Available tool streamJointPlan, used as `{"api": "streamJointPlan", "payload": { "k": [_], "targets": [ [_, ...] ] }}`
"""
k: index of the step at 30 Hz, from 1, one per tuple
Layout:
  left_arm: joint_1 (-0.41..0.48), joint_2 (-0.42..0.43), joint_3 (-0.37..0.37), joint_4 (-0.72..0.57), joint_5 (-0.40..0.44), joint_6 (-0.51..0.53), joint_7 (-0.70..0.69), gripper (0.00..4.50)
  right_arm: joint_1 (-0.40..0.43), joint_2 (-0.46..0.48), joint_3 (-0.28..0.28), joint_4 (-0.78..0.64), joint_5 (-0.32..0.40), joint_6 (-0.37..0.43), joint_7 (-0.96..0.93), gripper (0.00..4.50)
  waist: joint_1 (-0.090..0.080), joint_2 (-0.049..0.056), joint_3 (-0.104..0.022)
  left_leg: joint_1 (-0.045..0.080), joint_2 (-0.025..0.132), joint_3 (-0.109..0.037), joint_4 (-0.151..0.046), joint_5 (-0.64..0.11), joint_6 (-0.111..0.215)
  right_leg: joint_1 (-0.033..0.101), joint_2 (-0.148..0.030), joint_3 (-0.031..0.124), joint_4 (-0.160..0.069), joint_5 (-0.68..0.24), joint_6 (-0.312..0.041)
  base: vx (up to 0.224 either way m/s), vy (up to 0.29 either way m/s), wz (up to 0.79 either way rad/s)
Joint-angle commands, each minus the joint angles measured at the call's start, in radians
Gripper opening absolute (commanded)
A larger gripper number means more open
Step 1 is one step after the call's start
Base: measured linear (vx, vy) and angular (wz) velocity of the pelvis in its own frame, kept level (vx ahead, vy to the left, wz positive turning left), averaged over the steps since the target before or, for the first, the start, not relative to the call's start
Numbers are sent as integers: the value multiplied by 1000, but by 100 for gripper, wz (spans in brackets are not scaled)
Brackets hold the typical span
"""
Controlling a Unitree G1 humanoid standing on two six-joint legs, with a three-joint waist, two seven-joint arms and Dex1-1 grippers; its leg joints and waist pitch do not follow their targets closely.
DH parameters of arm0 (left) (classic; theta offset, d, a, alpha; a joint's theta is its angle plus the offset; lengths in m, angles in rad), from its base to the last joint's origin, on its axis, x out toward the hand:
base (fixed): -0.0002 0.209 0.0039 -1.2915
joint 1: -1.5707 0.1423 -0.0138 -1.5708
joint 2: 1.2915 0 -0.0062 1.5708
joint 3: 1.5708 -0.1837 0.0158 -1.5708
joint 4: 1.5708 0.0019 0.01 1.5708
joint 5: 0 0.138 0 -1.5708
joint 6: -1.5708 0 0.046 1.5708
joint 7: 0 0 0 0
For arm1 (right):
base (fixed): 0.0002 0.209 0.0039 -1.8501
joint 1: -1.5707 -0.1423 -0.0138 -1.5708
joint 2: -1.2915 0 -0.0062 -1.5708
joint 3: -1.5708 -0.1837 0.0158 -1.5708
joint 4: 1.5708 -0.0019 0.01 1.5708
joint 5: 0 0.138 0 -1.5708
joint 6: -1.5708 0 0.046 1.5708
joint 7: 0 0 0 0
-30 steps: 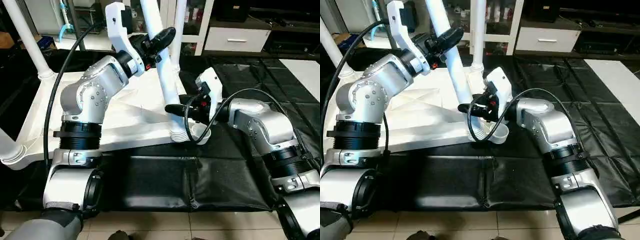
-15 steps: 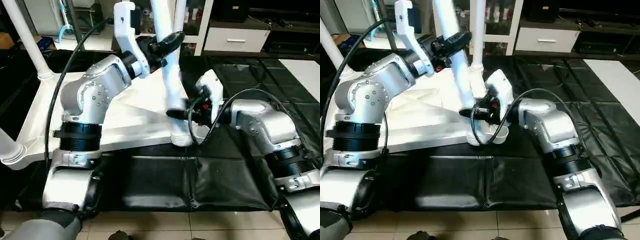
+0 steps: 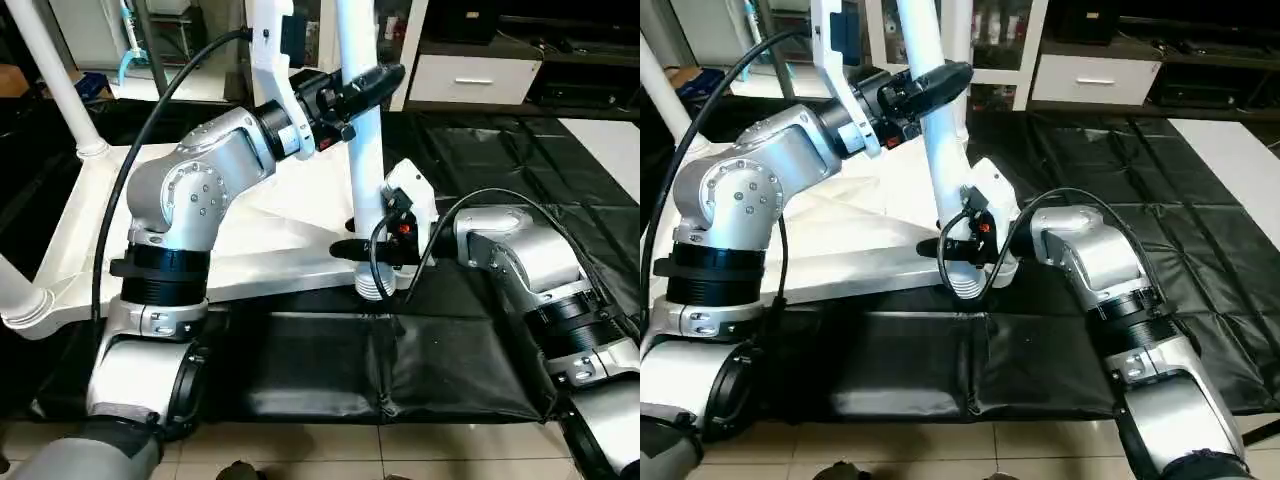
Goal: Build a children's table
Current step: Insert table leg to table base
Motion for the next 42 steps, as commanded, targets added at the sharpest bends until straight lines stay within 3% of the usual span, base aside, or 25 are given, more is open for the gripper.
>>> {"api": "streamJointPlan", "payload": {
  "k": [1,22,34,37,40,42],
  "targets": [
    [7,9,-34,-29,12,9,-33,162,-18,-24,-5,-22,1,-2,23,282,-5,-2,-85,18,10,3,-67,-128,13,63,-43,29,-62,-92,-239,0,0,0],
    [10,29,-78,-61,16,26,-96,162,-33,-42,-3,-24,-23,-12,85,282,-5,-3,-85,18,9,4,-66,-128,13,63,-43,30,-63,-100,-240,0,0,0],
    [10,40,-90,-62,22,22,-109,162,-32,-25,-14,-19,-19,-11,81,196,-6,-1,-86,19,10,3,-66,-128,13,63,-43,29,-61,-92,-245,0,0,0],
    [8,45,-101,-50,50,3,-105,162,-30,-17,-23,-17,-17,-14,71,187,-6,0,-86,19,10,3,-66,-125,12,63,-43,29,-61,-84,-246,0,0,0],
    [15,59,-104,-47,58,24,-92,232,-27,-2,-59,-7,-6,-19,35,186,-6,2,-87,19,9,3,-66,-128,8,63,-43,29,-60,-86,-245,0,0,0],
    [29,67,-99,-42,64,31,-79,242,-37,21,-135,40,8,-52,-56,186,-8,-1,-86,19,9,4,-67,-131,2,61,-45,30,-61,-98,-239,0,0,0]
  ]
}}
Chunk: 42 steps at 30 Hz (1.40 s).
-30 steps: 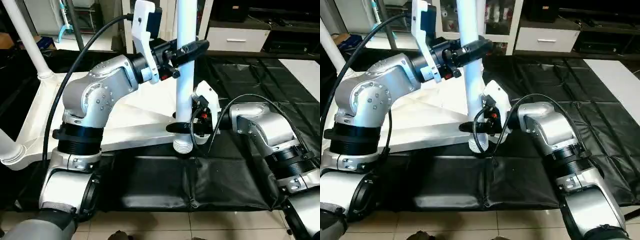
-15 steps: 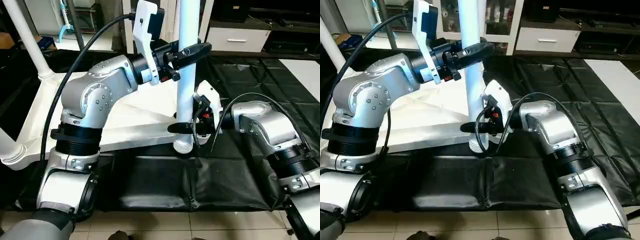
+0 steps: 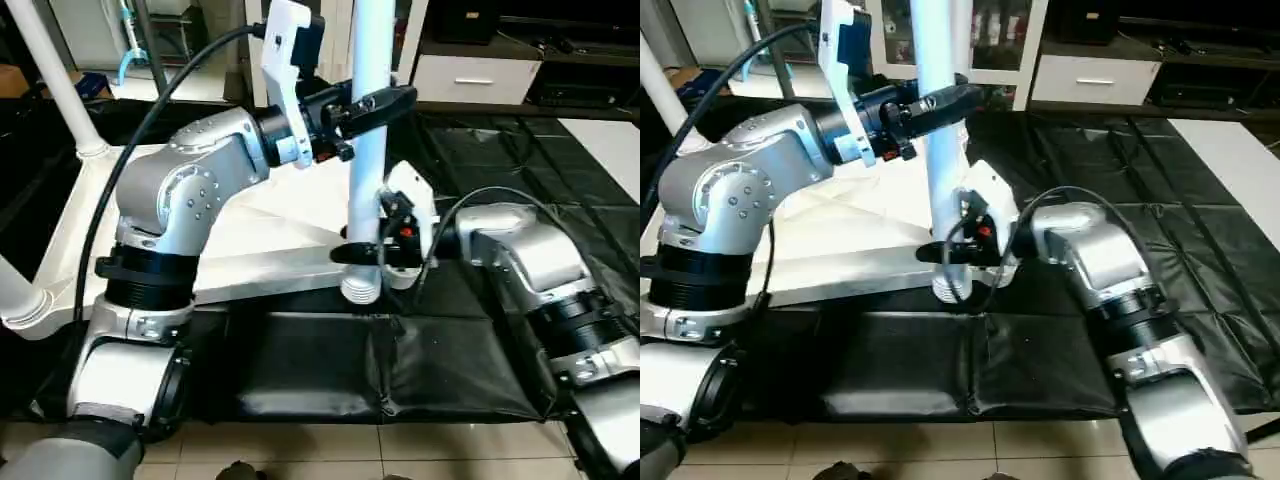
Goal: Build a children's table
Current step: Insert table leg to table base
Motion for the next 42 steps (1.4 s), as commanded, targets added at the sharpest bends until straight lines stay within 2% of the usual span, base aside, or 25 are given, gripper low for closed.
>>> {"api": "streamJointPlan", "payload": {
  "k": [1,5,6,7,8,10,11,13,14,17,19,20,21,25,27,28,29,30,32,33,34,35,36,37,42],
  "targets": [
    [21,7,-12,2,6,24,3,242,-39,3,-130,55,22,-35,-115,186,-5,1,-86,20,9,4,-67,-135,-5,60,-44,30,-63,-111,-239,0,0,0],
    [37,6,41,24,6,12,48,277,-45,17,-257,134,66,-78,-233,184,-4,7,-87,24,7,6,-67,-138,-22,59,-39,29,-62,-96,-238,0,0,0],
    [36,6,43,25,7,11,50,279,-45,17,-258,136,67,-79,-234,184,-4,6,-88,22,6,6,-67,-134,-19,60,-39,29,-61,-85,-238,0,0,0],
    [36,8,47,31,11,10,56,286,-45,18,-265,142,70,-82,-240,184,-5,3,-89,19,5,5,-67,-120,-14,64,-38,27,-59,-65,-239,0,0,0],
    [28,14,72,71,36,-2,104,310,-44,12,-287,167,85,-96,-242,184,-8,-12,-90,17,4,7,-66,-107,-3,67,-38,27,-58,-55,-240,0,0,0],
    [22,17,88,100,53,-12,134,316,-43,9,-300,179,95,-108,-239,184,-9,-8,-89,17,3,8,-64,-107,12,67,-40,28,-61,-68,-237,0,0,0],
    [25,30,88,132,81,-36,149,318,-39,4,-305,183,95,-116,-234,184,-10,-14,-90,16,3,8,-64,-103,16,68,-40,28,-61,-71,-234,0,0,0],
    [41,48,69,162,127,-90,150,318,-33,-1,-308,184,92,-122,-228,184,-14,-11,-89,15,4,6,-64,-100,23,67,-43,28,-64,-103,-215,0,0,0],
    [84,86,-14,194,210,-210,92,318,-27,-6,-323,193,86,-136,-228,184,-18,-18,-89,13,5,6,-65,-93,25,68,-43,27,-64,-103,-212,0,0,0],
    [153,155,-186,243,350,-410,-46,318,-19,-16,-341,204,81,-152,-229,184,-22,-11,-89,15,9,4,-68,-98,28,60,-46,29,-66,-137,-190,0,0,0],
    [201,161,-227,274,325,-436,-194,318,-3,-17,-354,184,82,-167,-231,184,-20,14,-92,20,8,7,-65,-85,16,56,-45,29,-59,-87,-216,0,0,0],
    [209,163,-235,278,321,-434,-219,347,3,-17,-357,175,83,-168,-232,184,-21,5,-93,20,7,9,-66,-83,16,57,-42,29,-57,-48,-235,0,0,0],
    [238,178,-281,278,311,-431,-324,347,26,-16,-361,141,89,-164,-234,184,-19,16,-95,21,7,7,-65,-84,13,58,-42,28,-54,-29,-244,0,0,0],
    [258,152,-315,330,336,-490,-366,372,76,-23,-344,77,88,-154,-231,184,-19,16,-93,21,8,8,-69,-125,12,62,-42,28,-56,-2,-265,0,0,0],
    [247,116,-337,427,398,-582,-340,397,118,-26,-342,14,100,-129,-235,184,-27,16,-85,23,7,6,-73,-201,2,66,-44,29,-71,-116,-240,0,0,0],
    [247,116,-337,427,398,-582,-340,397,118,-26,-342,14,100,-129,-235,184,-27,16,-85,23,5,6,-73,-202,3,67,-44,30,-75,-136,-232,0,0,0],
    [220,90,-337,522,430,-647,-326,405,139,-29,-339,-23,105,-110,-231,184,-29,18,-86,22,4,5,-72,-200,3,66,-45,31,-79,-159,-222,0,0,0],
    [219,89,-337,524,431,-649,-326,418,140,-29,-339,-24,105,-109,-231,184,-32,14,-85,21,4,6,-73,-199,6,66,-43,31,-82,-169,-216,0,0,0],
    [198,76,-343,591,448,-682,-330,438,159,-32,-336,-52,110,-94,-226,184,-37,21,-85,18,3,5,-73,-190,6,65,-43,30,-85,-180,-209,0,0,0],
    [193,75,-348,608,455,-694,-329,438,164,-32,-335,-57,110,-92,-227,184,-36,20,-87,21,4,5,-72,-196,3,64,-44,30,-83,-181,-209,0,0,0],
    [188,74,-356,622,458,-693,-340,438,167,-32,-335,-61,109,-89,-231,184,-40,28,-86,19,4,2,-73,-201,2,66,-45,30,-81,-189,-211,0,0,0],
    [187,74,-358,627,459,-693,-347,438,169,-31,-335,-64,108,-87,-233,184,-44,22,-87,20,4,3,-72,-208,3,64,-45,30,-84,-195,-215,0,0,0],
    [174,71,-369,661,473,-692,-346,438,177,-32,-332,-82,106,-81,-239,184,-45,27,-87,21,4,2,-72,-209,4,63,-45,30,-84,-196,-219,0,0,0],
    [168,68,-371,680,482,-697,-342,412,181,-33,-330,-93,105,-77,-241,184,-48,26,-86,21,3,4,-72,-211,7,61,-42,30,-86,-199,-218,0,0,0],
    [125,45,-352,805,518,-661,-305,369,194,-32,-321,-128,108,-57,-242,184,-48,31,-89,20,4,1,-71,-196,17,65,-44,28,-83,-163,-235,0,0,0]
  ]
}}
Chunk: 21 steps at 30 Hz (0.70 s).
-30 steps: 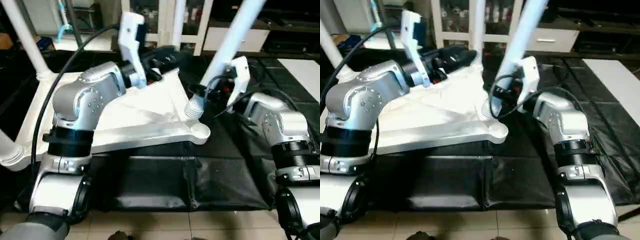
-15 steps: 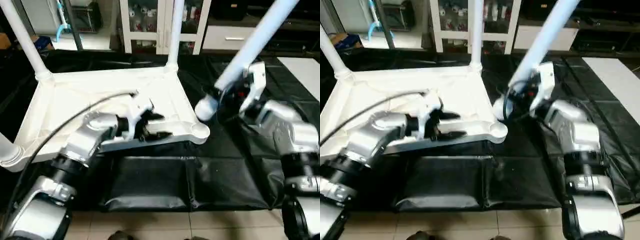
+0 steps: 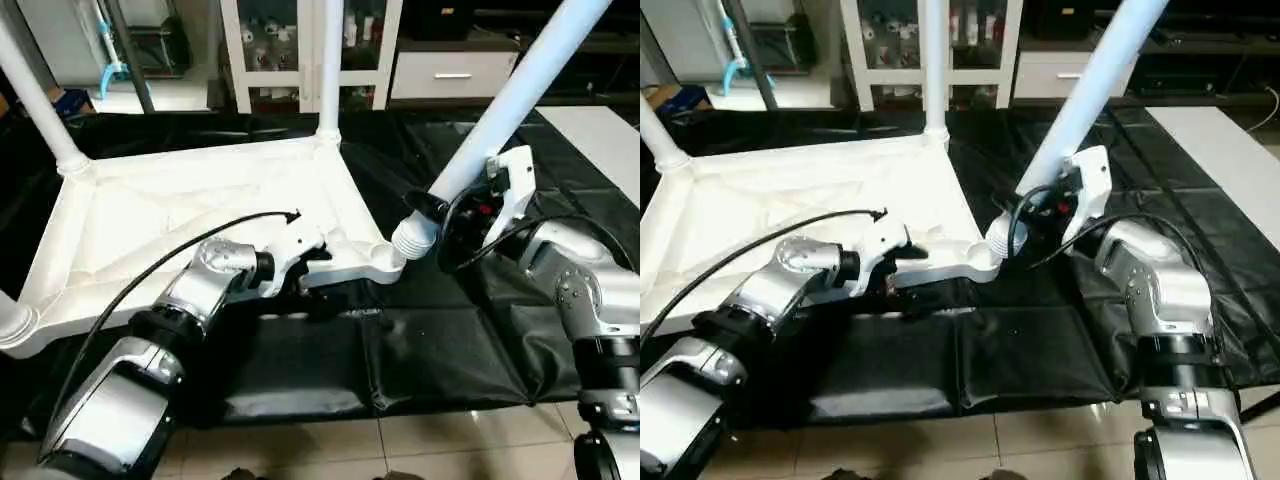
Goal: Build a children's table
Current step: Insert table leg to table base
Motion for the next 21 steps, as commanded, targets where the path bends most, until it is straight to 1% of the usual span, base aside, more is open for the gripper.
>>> {"api": "streamJointPlan", "payload": {
  "k": [1,2,3,4,5,6,8,9,10,11,12,13,14,16,19,20,21],
  "targets": [
    [-28,-1,14,41,20,26,12,369,-7,-4,6,-30,14,13,-3,184,3,3,-87,18,5,-1,-71,-199,13,63,-42,28,-81,-163,-240,0,0,0],
    [-36,-3,20,58,22,39,18,358,-8,-4,8,-31,13,15,-3,184,3,3,-85,19,5,0,-71,-210,13,61,-42,27,-83,-172,-243,0,0,0],
    [-42,-5,26,69,19,48,21,351,-11,-3,9,-29,12,15,-3,184,3,3,-86,19,4,-1,-71,-212,13,62,-42,27,-83,-174,-244,0,0,0],
    [-52,-8,39,85,13,56,33,340,-18,-1,12,-25,10,12,0,184,3,0,-85,19,3,0,-71,-214,14,62,-42,27,-83,-177,-246,0,0,0],
    [-59,-9,48,96,8,65,40,340,-24,0,15,-20,7,9,2,184,3,1,-85,18,3,-1,-71,-213,15,63,-43,27,-83,-180,-245,0,0,0],
    [-68,-11,55,112,7,61,44,319,-30,1,17,-17,5,8,4,184,3,-4,-86,18,4,-1,-71,-210,16,64,-43,27,-83,-179,-245,0,0,0],
    [-80,-13,60,132,12,55,55,313,-39,3,19,-12,3,7,6,184,4,-4,-85,18,4,0,-71,-206,22,63,-44,28,-84,-184,-245,0,0,0],
    [-86,-17,65,147,15,46,58,300,-44,4,22,-9,0,5,5,184,5,-5,-85,18,4,-1,-71,-203,23,63,-44,27,-84,-185,-244,0,0,0],
    [-87,-18,67,149,15,45,55,300,-46,4,24,-8,-2,3,6,184,5,-4,-85,18,6,-1,-72,-201,23,62,-44,28,-83,-183,-245,0,0,0],
    [-92,-22,70,157,18,44,44,290,-49,3,26,-6,-6,1,10,184,6,-7,-84,18,6,0,-72,-200,26,62,-45,28,-83,-184,-247,0,0,0],
    [-92,-23,71,157,18,44,44,280,-49,2,26,-6,-6,1,10,184,6,-8,-84,17,6,0,-72,-199,27,62,-45,28,-84,-185,-246,0,0,0],
    [-92,-24,73,158,18,47,39,271,-50,3,26,-6,-6,2,10,184,6,-7,-84,17,6,0,-72,-200,27,62,-46,28,-83,-187,-246,0,0,0],
    [-92,-26,72,158,21,51,23,257,-52,1,27,-5,-7,1,14,184,7,-10,-84,17,6,0,-72,-195,28,62,-47,29,-84,-185,-245,0,0,0],
    [-92,-26,71,158,23,51,22,250,-52,1,28,-4,-7,1,15,184,8,-7,-84,17,7,0,-72,-188,31,62,-47,29,-83,-176,-247,0,0,0],
    [-86,-26,57,165,45,41,9,219,-56,0,32,0,-10,-3,17,184,8,-7,-85,16,7,0,-73,-186,32,62,-47,29,-83,-166,-248,0,0,0],
    [-79,-26,35,164,70,35,-7,216,-60,-4,35,3,-12,-8,19,184,8,-5,-85,17,8,-1,-73,-188,32,62,-47,29,-83,-164,-248,0,0,0],
    [-79,-27,31,164,74,34,-9,216,-61,-5,35,4,-12,-8,20,184,8,-6,-84,17,8,-1,-74,-191,31,62,-47,29,-83,-164,-249,0,0,0]
  ]
}}
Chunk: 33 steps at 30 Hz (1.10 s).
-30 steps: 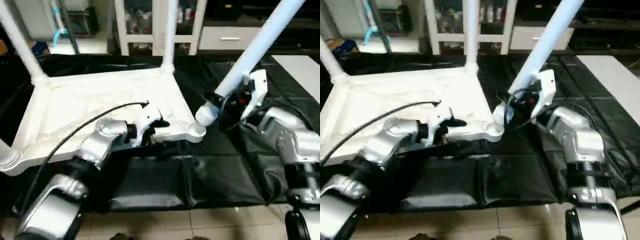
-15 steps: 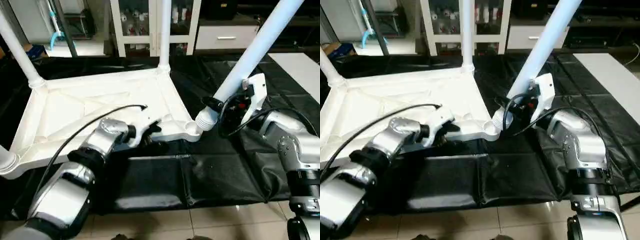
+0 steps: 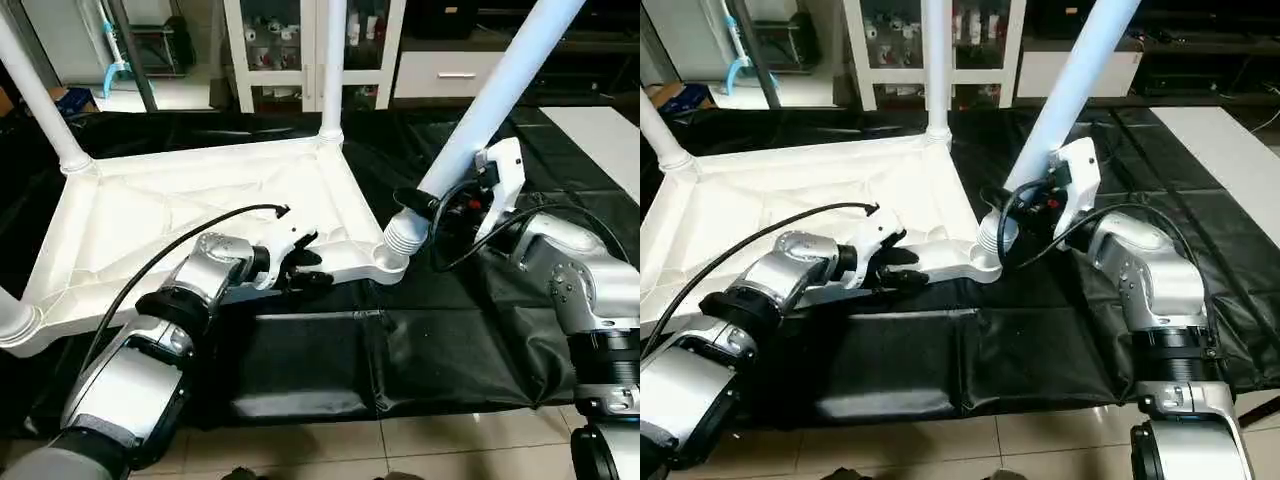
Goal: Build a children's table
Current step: Insert table leg to table base
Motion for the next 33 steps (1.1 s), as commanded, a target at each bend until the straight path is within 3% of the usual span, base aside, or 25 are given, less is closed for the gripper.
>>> {"api": "streamJointPlan", "payload": {
  "k": [1,9,10,13,14,15,16,17,18,19,21,22,24,25,26,27,28,29,30,32,33],
  "targets": [
    [4,-1,-37,18,41,-2,-14,206,-25,-10,0,5,-1,-15,10,184,3,-7,-84,18,8,-1,-74,-195,28,62,-47,29,-80,-166,-248,0,0,0],
    [18,-1,-82,14,96,2,-34,138,-43,-6,4,26,-7,-26,14,184,2,-8,-79,21,9,-1,-77,-224,20,58,-49,29,-87,-227,-237,0,0,0],
    [21,-1,-83,12,98,8,-41,133,-48,-3,2,29,-4,-25,14,184,1,-17,-79,19,9,-1,-77,-223,21,59,-50,29,-88,-233,-235,0,0,0],
    [33,1,-82,11,105,19,-58,117,-57,4,0,40,-1,-27,13,184,2,-11,-80,20,9,-1,-77,-213,24,58,-50,30,-86,-232,-233,0,0,0],
    [46,5,-85,6,109,30,-75,104,-63,11,3,52,-4,-33,11,184,1,-27,-79,18,9,2,-77,-209,29,59,-50,30,-88,-232,-233,0,0,0],
    [56,9,-87,2,112,37,-86,93,-67,15,5,61,-7,-37,10,184,4,-22,-81,18,9,0,-76,-198,31,60,-53,30,-84,-228,-235,0,0,0],
    [69,15,-89,-6,112,49,-100,93,-73,22,9,72,-9,-43,8,184,1,-29,-79,16,10,1,-78,-197,34,57,-52,30,-86,-235,-232,0,0,0],
    [78,19,-91,-12,112,56,-109,82,-76,27,11,79,-11,-46,8,184,1,-22,-79,17,11,-1,-79,-196,33,56,-54,30,-85,-244,-232,0,0,0],
    [93,27,-85,-27,101,76,-121,82,-80,34,15,90,-13,-51,9,184,-1,-34,-79,17,12,1,-80,-198,34,56,-52,29,-87,-249,-228,0,0,0],
    [104,32,-78,-39,95,90,-130,74,-83,39,18,99,-14,-55,11,184,0,-27,-79,18,13,-1,-81,-193,34,55,-55,30,-84,-243,-231,0,0,0],
    [123,42,-65,-61,85,108,-133,57,-89,47,22,113,-17,-64,13,184,-2,-25,-79,21,14,1,-81,-202,30,53,-53,30,-84,-238,-234,0,0,0],
    [143,57,-56,-86,80,123,-135,46,-93,54,24,122,-17,-70,12,184,-5,-50,-79,17,13,4,-82,-204,34,56,-52,29,-86,-248,-228,0,0,0],
    [190,101,-40,-152,70,152,-138,32,-99,70,25,134,-18,-80,5,184,-3,-43,-75,18,13,1,-87,-205,34,53,-58,30,-88,-308,-204,0,0,0],
    [230,143,-27,-220,60,181,-146,32,-99,80,24,137,-17,-85,-1,184,-5,-48,-74,21,15,1,-89,-222,24,49,-58,31,-92,-340,-190,0,0,0],
    [286,200,-9,-319,50,226,-158,23,-98,93,23,140,-17,-91,-7,184,-13,-53,-72,13,15,-3,-98,-236,12,54,-56,28,-93,-375,-169,0,0,0],
    [328,242,3,-394,43,257,-168,8,-94,101,24,137,-17,-96,-10,184,-12,-50,-76,12,24,-12,-102,-243,-7,58,-66,27,-79,-379,-164,6,-16,-22],
    [356,270,11,-444,39,278,-175,8,-91,107,25,135,-17,-98,-11,184,-27,-47,-74,6,17,-12,-107,-250,-15,57,-57,23,-86,-402,-146,6,-16,-22],
    [396,306,26,-517,31,314,-183,4,-85,115,26,129,-14,-98,-11,184,-35,-50,-74,14,17,-10,-104,-263,-18,50,-54,26,-90,-386,-150,0,0,0],
    [453,356,39,-619,25,354,-198,2,-74,123,35,118,-12,-97,-6,184,-35,-48,-78,14,18,-13,-105,-260,-20,53,-55,26,-85,-368,-156,0,0,0],
    [558,434,68,-825,7,451,-223,0,-47,129,64,95,-14,-103,21,184,-56,-46,-78,3,20,-16,-109,-225,-20,60,-50,23,-76,-283,-176,17,-5,-9],
    [562,437,68,-836,7,457,-223,0,-45,129,65,94,-14,-103,23,184,-58,-47,-80,8,20,-15,-107,-220,-18,59,-49,23,-74,-262,-184,0,0,0]
  ]
}}
